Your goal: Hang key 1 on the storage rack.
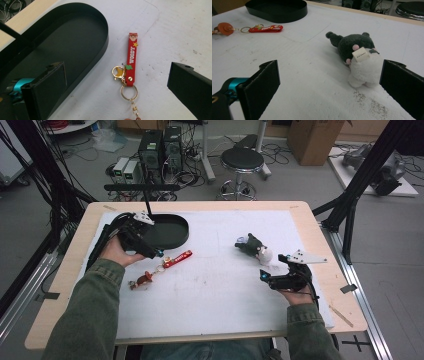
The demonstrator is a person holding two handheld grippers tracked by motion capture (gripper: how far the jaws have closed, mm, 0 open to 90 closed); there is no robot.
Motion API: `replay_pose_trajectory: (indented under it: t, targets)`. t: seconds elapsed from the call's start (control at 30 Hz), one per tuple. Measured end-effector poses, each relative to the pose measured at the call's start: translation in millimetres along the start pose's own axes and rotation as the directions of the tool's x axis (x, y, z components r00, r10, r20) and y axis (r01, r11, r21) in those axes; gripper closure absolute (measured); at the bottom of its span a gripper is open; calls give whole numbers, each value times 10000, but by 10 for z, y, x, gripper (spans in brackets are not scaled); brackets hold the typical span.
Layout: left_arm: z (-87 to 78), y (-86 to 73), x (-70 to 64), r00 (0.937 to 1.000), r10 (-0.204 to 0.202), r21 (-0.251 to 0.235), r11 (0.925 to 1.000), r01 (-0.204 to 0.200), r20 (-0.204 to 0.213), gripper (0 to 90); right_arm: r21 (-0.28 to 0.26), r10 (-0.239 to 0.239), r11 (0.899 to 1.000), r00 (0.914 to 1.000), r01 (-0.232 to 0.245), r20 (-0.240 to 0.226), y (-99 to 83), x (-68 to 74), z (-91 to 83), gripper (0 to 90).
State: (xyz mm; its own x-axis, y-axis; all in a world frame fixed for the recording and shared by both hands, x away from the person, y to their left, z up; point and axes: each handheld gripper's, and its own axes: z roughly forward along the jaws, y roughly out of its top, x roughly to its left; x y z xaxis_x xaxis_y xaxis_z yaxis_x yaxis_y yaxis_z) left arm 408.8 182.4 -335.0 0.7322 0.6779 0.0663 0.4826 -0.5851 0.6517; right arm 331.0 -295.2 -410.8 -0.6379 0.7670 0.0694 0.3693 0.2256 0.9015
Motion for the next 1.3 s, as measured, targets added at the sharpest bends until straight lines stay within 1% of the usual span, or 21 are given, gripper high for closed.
replay_pose_trajectory:
  t: [0.1,0.13,0.17,0.2,0.3,0.33,0.37,0.4,0.43,0.47,0.53,0.57,0.6,0.7,0.83,0.97,1.03,1.17,1.23,1.27,1.3]
  targets:
    - [36,42,-9,10000,83,103,9999,-84,29,27,18,46,10000,10000,-46,-13,0,-1,-6,21]
    - [85,93,-12,9997,226,274,9994,-230,118,27,-8,-3,10000,10000,3,10,0,-5,-6,21]
    - [85,93,-12,9997,226,274,9994,-230,118,27,-8,-1,10000,10000,1,20,0,-4,-8,21]
    - [140,149,-13,9993,317,443,9985,-325,192,27,-24,4,10000,10000,-4,10,0,-5,-8,21]
    - [197,200,-11,9990,304,515,9982,-320,316,27,-17,8,10000,10000,-8,15,-1,-6,-9,21]
    - [255,251,-13,9981,505,760,9957,-531,363,27,-29,-32,10000,10000,32,26,-2,-11,-7,21]
    - [255,251,-13,9981,505,760,9957,-531,363,27,-30,-23,10000,10000,23,29,-2,-11,-6,21]
    - [319,286,-33,9972,535,789,9952,-575,515,27,-32,-32,10000,10000,32,29,-2,-12,-6,21]
    - [319,286,-33,9972,535,789,9952,-575,515,27,-30,-12,10000,10000,12,7,-2,-12,-6,21]
    - [388,314,-61,9959,668,934,9930,-723,617,27,-35,-28,10000,10000,28,4,-3,-14,-4,21]
    - [460,342,-86,9946,748,1071,9908,-823,716,27,-4,17,10000,10000,-17,-18,-4,-11,-3,21]
    - [460,342,-86,9946,748,1071,9908,-823,716,27,5,9,10000,10000,-9,-20,-6,-12,-1,21]
    - [505,367,-97,9934,833,1223,9882,-927,794,27,14,-1,10000,10000,1,-29,-6,-13,-1,21]
    - [548,397,-109,9923,861,1238,9876,-968,893,27,16,-15,10000,10000,15,-33,-6,-14,-1,21]
    - [641,465,-155,9895,958,1385,9842,-1105,1086,27,20,-34,10000,10000,34,-47,-8,-19,-3,21]
    - [703,485,-188,9873,1024,1500,9813,-1203,1216,27,39,-4,10000,10000,4,-76,-12,-20,-5,21]
    - [746,480,-208,9858,1072,1605,9788,-1275,1295,27,43,-10,10000,10000,10,-91,-13,-23,-5,21]
    - [861,471,-269,9805,1250,1935,9690,-1535,1515,27,77,-68,9999,9999,69,-84,-19,-29,-1,21]
    - [911,464,-296,9792,1219,2004,9676,-1536,1619,27,128,-15,9999,9999,17,-124,-20,-26,0,21]
    - [942,460,-307,9773,1269,2118,9638,-1620,1697,27,140,-40,9999,9999,41,-120,-21,-26,0,21]
    - [942,460,-307,9773,1269,2118,9638,-1620,1697,33,140,-40,9999,9999,41,-120,-21,-26,0,21]
